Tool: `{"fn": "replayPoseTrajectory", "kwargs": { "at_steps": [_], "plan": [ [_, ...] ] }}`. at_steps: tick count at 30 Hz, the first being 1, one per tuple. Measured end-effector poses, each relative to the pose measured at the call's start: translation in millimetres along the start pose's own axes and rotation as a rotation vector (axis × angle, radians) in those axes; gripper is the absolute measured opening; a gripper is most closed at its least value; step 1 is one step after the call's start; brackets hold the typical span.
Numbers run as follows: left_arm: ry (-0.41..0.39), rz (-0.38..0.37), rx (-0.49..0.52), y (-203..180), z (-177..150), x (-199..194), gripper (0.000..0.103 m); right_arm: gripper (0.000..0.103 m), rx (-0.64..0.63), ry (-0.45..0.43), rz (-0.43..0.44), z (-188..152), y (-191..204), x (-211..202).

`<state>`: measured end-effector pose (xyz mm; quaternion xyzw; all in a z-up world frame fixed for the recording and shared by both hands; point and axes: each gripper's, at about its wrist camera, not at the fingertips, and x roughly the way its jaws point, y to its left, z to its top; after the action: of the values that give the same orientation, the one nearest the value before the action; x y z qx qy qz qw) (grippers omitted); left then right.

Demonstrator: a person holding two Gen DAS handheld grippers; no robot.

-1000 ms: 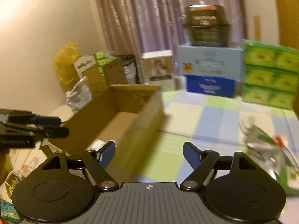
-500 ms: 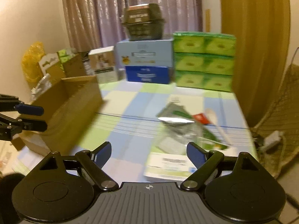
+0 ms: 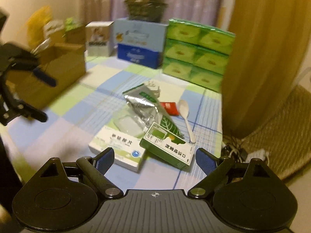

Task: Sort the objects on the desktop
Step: 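Return both tools to the table over the remaining boxes, then grasp the white medicine box with the left tool while the right tool grasps the green box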

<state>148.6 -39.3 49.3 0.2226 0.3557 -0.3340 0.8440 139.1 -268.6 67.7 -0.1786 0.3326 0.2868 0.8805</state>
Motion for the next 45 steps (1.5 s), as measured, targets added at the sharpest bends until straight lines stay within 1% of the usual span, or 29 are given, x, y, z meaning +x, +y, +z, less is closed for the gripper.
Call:
{"fn": "replayPoseTrajectory", "kwargs": {
  "at_steps": [5,6,10,11,16,20,25,28,33,36,37,38,40,41,43,45],
  "plan": [
    [0.081,-0.066,0.110,-6.9,7.2,44.5,0.076,0.088,-0.145,0.064,0.055,-2.8,-7.3,25.8],
    [0.091,-0.077,0.122,-7.3,8.0,51.4,0.078,0.088,-0.180,0.074,0.064,-3.6,-8.1,32.2],
    [0.149,-0.109,0.180,-8.5,9.0,87.1,0.082,0.088,-0.285,0.105,0.099,-4.2,-12.7,56.1],
    [0.159,-0.112,0.187,-8.0,9.1,94.1,0.083,0.088,-0.305,0.111,0.101,-4.2,-13.6,60.8],
    [0.200,-0.143,0.187,-3.5,11.7,132.4,0.083,0.088,-0.386,0.142,0.139,-4.0,-21.6,84.8],
    [0.224,-0.166,0.193,1.7,13.8,155.0,0.083,0.088,-0.456,0.177,0.158,-3.0,-26.8,105.3],
    [0.239,-0.187,0.214,5.4,12.2,171.6,0.083,0.089,-0.500,0.211,0.178,8.1,-35.8,133.0],
    [0.236,-0.199,0.203,9.7,10.1,178.1,0.083,0.088,-0.519,0.243,0.204,14.2,-36.2,150.1],
    [0.233,-0.227,0.183,14.9,9.1,184.8,0.082,0.088,-0.566,0.298,0.222,17.7,-32.2,175.0],
    [0.234,-0.233,0.201,13.9,8.4,187.8,0.081,0.088,-0.592,0.342,0.226,14.4,-31.1,186.5],
    [0.236,-0.233,0.204,13.2,8.2,188.2,0.081,0.086,-0.593,0.362,0.221,13.1,-30.7,189.6],
    [0.239,-0.234,0.202,13.2,8.2,189.1,0.078,0.083,-0.585,0.381,0.222,12.0,-30.9,191.5],
    [0.244,-0.237,0.191,13.6,8.4,190.0,0.077,0.073,-0.570,0.371,0.203,11.2,-31.7,188.5],
    [0.245,-0.237,0.190,13.5,8.4,189.7,0.076,0.071,-0.557,0.373,0.200,11.3,-32.6,186.4],
    [0.248,-0.238,0.186,13.0,7.6,187.9,0.074,0.064,-0.531,0.379,0.203,10.8,-32.9,180.2],
    [0.254,-0.233,0.177,11.4,5.6,184.3,0.071,0.061,-0.512,0.384,0.195,8.7,-29.8,172.6]
  ]
}}
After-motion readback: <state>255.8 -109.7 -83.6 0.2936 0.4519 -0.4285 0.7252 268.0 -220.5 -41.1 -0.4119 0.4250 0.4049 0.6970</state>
